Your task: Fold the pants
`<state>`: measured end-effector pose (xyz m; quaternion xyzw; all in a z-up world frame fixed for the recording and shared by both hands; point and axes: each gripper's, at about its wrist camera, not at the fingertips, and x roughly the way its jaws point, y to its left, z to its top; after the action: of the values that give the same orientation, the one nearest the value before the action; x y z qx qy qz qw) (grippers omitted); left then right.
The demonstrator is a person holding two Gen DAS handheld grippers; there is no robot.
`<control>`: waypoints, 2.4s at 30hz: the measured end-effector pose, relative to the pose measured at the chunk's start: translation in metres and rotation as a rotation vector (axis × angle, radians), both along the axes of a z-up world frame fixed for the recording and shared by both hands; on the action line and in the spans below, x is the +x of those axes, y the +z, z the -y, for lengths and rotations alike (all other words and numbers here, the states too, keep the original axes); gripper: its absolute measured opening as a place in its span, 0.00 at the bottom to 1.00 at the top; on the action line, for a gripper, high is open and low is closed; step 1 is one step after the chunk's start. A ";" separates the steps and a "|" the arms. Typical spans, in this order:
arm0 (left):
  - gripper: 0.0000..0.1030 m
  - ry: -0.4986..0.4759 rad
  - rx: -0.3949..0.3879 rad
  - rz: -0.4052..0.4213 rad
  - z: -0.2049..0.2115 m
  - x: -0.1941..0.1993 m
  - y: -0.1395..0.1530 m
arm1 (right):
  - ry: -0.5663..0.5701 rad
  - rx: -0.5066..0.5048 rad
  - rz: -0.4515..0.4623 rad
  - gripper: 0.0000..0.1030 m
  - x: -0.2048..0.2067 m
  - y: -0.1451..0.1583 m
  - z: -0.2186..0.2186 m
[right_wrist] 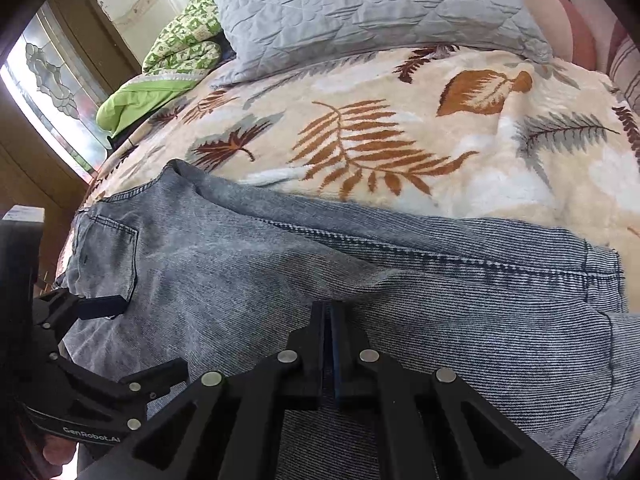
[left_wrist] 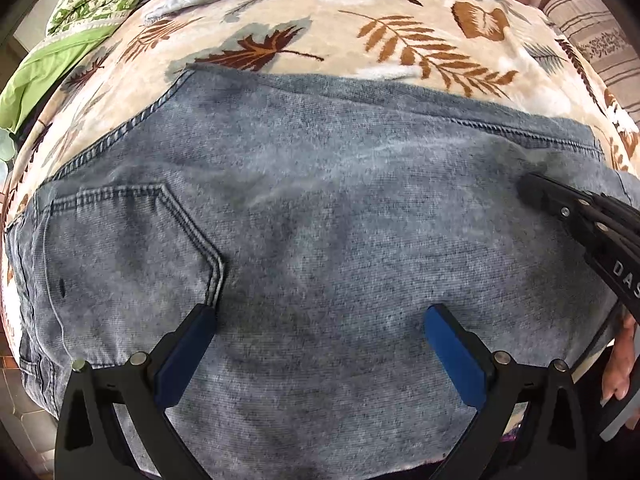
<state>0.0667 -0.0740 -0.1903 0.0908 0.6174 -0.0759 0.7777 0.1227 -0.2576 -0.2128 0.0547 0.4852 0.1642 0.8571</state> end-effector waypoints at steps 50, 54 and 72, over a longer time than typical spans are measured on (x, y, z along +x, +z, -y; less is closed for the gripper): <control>1.00 0.047 0.024 -0.025 -0.018 0.000 -0.005 | 0.027 -0.042 0.098 0.05 -0.019 0.018 -0.007; 1.00 0.049 0.029 -0.026 -0.017 0.005 -0.010 | 0.049 -0.065 0.050 0.05 -0.015 0.012 -0.011; 1.00 0.053 0.009 0.031 0.016 0.061 -0.018 | 0.015 -0.015 0.015 0.05 0.006 -0.005 -0.008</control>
<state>0.1280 -0.0900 -0.2082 0.0791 0.6077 -0.0513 0.7885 0.1289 -0.2495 -0.2179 0.0436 0.4802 0.1673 0.8599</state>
